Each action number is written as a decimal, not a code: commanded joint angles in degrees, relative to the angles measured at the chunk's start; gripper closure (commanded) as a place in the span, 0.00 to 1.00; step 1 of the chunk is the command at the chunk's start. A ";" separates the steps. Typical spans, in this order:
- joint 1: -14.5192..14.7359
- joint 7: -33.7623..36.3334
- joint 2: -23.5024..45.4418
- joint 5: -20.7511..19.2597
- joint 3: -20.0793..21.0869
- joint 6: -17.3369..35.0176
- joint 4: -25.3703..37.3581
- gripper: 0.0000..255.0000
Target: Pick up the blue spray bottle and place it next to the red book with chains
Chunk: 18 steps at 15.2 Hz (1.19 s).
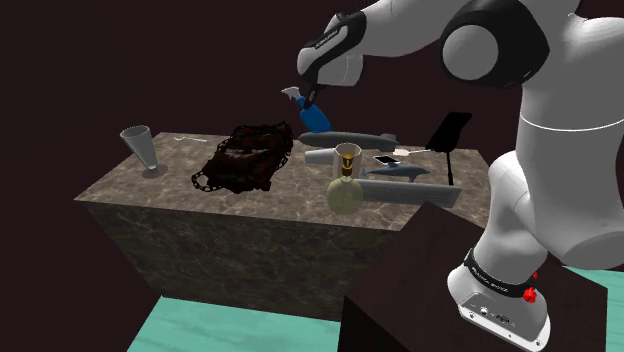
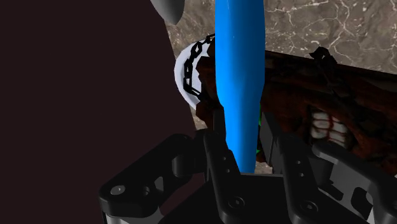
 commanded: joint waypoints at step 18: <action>-11.18 -12.29 7.04 15.00 14.47 9.97 -2.11 1.00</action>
